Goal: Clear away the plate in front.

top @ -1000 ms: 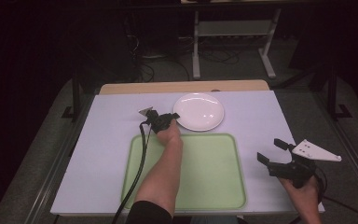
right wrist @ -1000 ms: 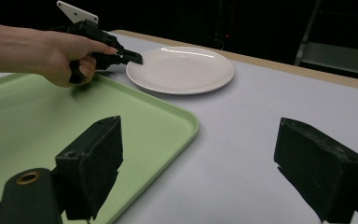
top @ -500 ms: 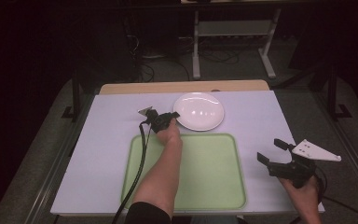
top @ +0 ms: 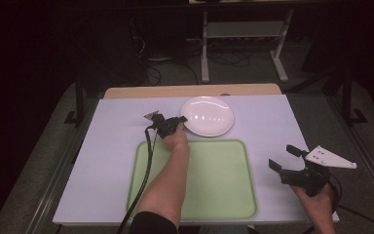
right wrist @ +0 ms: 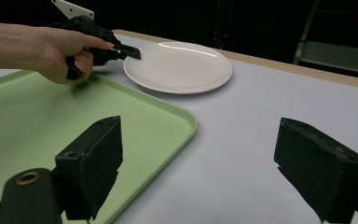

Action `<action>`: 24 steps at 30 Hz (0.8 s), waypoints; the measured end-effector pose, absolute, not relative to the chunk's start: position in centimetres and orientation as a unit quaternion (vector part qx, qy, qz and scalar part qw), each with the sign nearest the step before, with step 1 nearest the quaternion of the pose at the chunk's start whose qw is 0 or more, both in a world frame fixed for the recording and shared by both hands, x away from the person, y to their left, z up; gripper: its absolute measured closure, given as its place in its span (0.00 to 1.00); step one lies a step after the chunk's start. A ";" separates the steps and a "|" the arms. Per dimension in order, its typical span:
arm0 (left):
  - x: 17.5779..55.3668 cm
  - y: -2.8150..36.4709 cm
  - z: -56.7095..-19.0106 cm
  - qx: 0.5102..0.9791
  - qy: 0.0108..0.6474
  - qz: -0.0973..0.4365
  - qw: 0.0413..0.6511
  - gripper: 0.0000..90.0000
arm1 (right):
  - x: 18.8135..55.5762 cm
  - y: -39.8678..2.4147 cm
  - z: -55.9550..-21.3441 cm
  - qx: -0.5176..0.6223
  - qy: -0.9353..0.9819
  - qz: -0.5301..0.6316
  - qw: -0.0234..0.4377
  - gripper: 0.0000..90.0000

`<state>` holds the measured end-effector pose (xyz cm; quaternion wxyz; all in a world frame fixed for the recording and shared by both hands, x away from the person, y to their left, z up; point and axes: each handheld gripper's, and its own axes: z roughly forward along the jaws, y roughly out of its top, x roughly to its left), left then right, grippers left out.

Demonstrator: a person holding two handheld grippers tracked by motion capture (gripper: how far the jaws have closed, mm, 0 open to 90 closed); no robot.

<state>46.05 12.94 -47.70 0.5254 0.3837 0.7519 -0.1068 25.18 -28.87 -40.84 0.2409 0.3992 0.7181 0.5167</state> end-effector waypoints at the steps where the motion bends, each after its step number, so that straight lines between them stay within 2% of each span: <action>1: 46.0 12.9 -47.7 0.384 0.752 -0.107 0.525 0.97 | 25.2 -28.9 -40.8 0.399 0.718 0.517 0.241 0.16; 24: 46.1 13.5 -46.8 0.372 0.744 -0.107 0.545 0.97 | 25.2 -28.9 -40.9 0.399 0.718 0.517 0.241 0.16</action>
